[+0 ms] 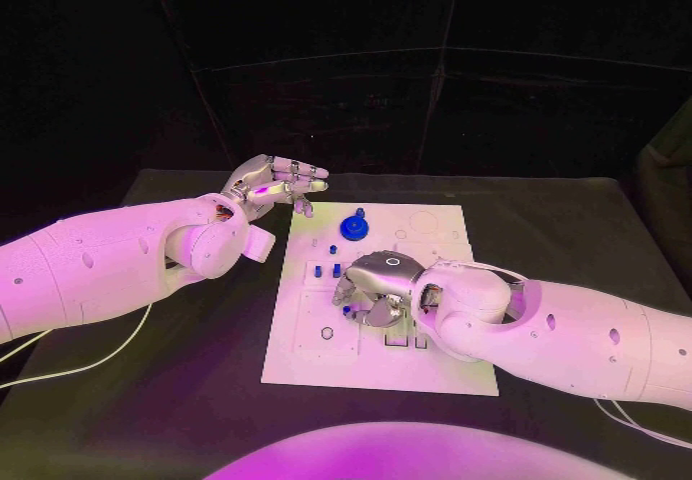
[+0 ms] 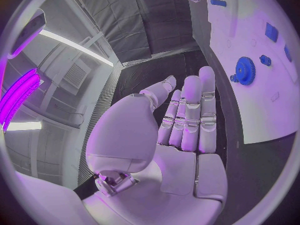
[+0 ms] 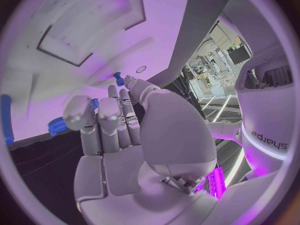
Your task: Assemble the parts on the task board
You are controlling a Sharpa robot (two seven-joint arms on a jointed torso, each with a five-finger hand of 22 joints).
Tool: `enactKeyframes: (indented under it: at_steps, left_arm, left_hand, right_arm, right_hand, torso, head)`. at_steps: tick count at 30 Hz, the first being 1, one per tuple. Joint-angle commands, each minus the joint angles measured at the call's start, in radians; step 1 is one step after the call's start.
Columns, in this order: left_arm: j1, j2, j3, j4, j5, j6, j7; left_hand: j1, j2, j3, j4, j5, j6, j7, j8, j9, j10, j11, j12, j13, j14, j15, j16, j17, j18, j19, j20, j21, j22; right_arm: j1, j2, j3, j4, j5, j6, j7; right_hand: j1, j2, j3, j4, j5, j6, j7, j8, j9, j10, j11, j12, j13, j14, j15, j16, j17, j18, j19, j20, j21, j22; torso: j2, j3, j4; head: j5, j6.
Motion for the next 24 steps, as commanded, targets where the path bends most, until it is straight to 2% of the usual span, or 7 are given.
enactKeyframes:
  at_steps: [1,6,10,12,15,18,24]
  left_arm:
    - [0.002,-0.001,0.001,0.001,0.004,0.011,0.001]
    - [0.002,-0.002,0.001,0.001,0.004,0.011,0.001]
    - [0.002,-0.003,0.001,0.001,0.004,0.011,0.001]
    - [0.002,-0.004,0.001,0.001,0.004,0.011,0.000]
    - [0.002,-0.004,0.001,0.001,0.004,0.011,0.000]
    - [0.002,-0.004,0.001,0.002,0.004,0.012,0.001]
    - [0.001,0.001,0.000,0.001,0.004,0.014,0.002]
  left_hand:
    - [0.004,0.002,-0.002,-0.001,-0.004,-0.006,0.004,0.003,-0.001,-0.007,-0.002,0.006,-0.002,-0.009,0.001,-0.006,-0.001,0.013,-0.005,0.000,-0.004,-0.001]
    - [0.004,0.002,-0.002,-0.002,-0.004,-0.007,0.004,0.003,-0.001,-0.008,-0.002,0.006,-0.002,-0.009,0.001,-0.006,-0.001,0.013,-0.005,0.000,-0.004,-0.001]
    - [0.004,0.002,-0.002,-0.002,-0.004,-0.007,0.004,0.003,-0.001,-0.008,-0.002,0.006,-0.002,-0.009,0.001,-0.006,-0.001,0.013,-0.005,0.000,-0.004,-0.001]
    - [0.004,0.002,-0.002,-0.002,-0.004,-0.007,0.004,0.003,-0.001,-0.008,-0.002,0.006,-0.002,-0.009,0.001,-0.006,-0.001,0.013,-0.005,0.000,-0.004,-0.001]
    - [0.004,0.002,-0.002,-0.002,-0.004,-0.007,0.004,0.003,-0.001,-0.008,-0.002,0.006,-0.002,-0.009,0.001,-0.006,-0.001,0.013,-0.005,0.000,-0.004,-0.001]
    - [0.004,0.002,-0.002,-0.002,-0.004,-0.007,0.004,0.003,-0.001,-0.008,-0.002,0.006,-0.002,-0.009,0.001,-0.006,-0.001,0.013,-0.005,0.000,-0.004,-0.001]
    - [0.004,0.002,-0.002,-0.002,-0.004,-0.007,0.004,0.003,-0.001,-0.008,-0.002,0.006,-0.002,-0.009,0.001,-0.006,-0.001,0.013,-0.005,0.000,-0.004,-0.001]
  right_arm:
    - [0.001,-0.015,0.000,0.012,-0.003,-0.070,0.000]
    - [0.001,-0.067,0.001,0.050,0.006,-0.135,0.006]
    - [0.007,-0.133,0.003,0.096,0.054,-0.148,-0.001]
    - [0.025,-0.171,0.006,0.114,0.097,-0.138,-0.014]
    - [0.063,-0.224,0.008,0.124,0.138,-0.113,-0.041]
    - [0.095,-0.264,0.009,0.119,0.153,-0.101,-0.056]
    - [0.119,-0.303,0.010,0.099,0.111,-0.063,-0.079]
  right_hand:
    - [-0.009,-0.003,-0.014,-0.001,0.003,-0.009,0.004,0.000,0.001,-0.027,0.005,-0.007,-0.001,-0.002,0.010,-0.012,-0.016,0.011,-0.017,0.002,-0.013,-0.018]
    - [-0.015,-0.008,-0.044,-0.002,0.007,-0.022,0.010,0.000,0.000,-0.060,0.011,-0.004,0.000,-0.011,0.015,-0.037,-0.050,0.018,-0.037,0.008,-0.036,-0.051]
    - [-0.022,-0.008,-0.076,0.002,0.020,-0.022,0.009,0.002,0.002,-0.067,0.011,0.005,0.002,-0.014,0.016,-0.049,-0.066,0.021,-0.044,0.009,-0.047,-0.065]
    - [-0.024,-0.006,-0.091,0.006,0.024,-0.021,0.005,0.003,0.002,-0.058,0.007,0.014,0.003,-0.012,0.013,-0.047,-0.064,0.020,-0.041,0.008,-0.048,-0.064]
    - [-0.029,-0.008,-0.118,0.010,0.026,-0.024,0.001,0.001,0.001,-0.055,0.004,0.022,0.002,-0.011,0.010,-0.048,-0.067,0.020,-0.040,0.006,-0.051,-0.066]
    - [-0.026,-0.009,-0.164,0.014,0.027,-0.038,0.001,0.000,0.000,-0.069,0.003,0.024,0.002,-0.011,0.009,-0.054,-0.078,0.022,-0.045,0.004,-0.061,-0.079]
    - [0.020,0.010,-0.300,0.043,0.034,-0.077,0.003,0.000,0.001,-0.129,0.013,0.021,0.002,-0.015,0.016,-0.071,-0.106,0.033,-0.076,0.011,-0.106,-0.136]
  torso:
    - [-0.001,0.0007,-0.0019]
    - [-0.002,0.0009,-0.0018]
    - [-0.002,-0.0005,0.0002]
    - [-0.001,-0.0003,0.0012]
    - [-0.001,0.0004,-0.0026]
    - [-0.001,-0.0011,-0.0026]
    - [0.001,-0.0001,0.0016]
  head:
    - [0.000,0.003]
    - [-0.005,0.010]
    - [-0.017,0.018]
    - [-0.023,0.024]
    - [-0.023,0.030]
    - [-0.030,0.038]
    - [-0.033,0.047]
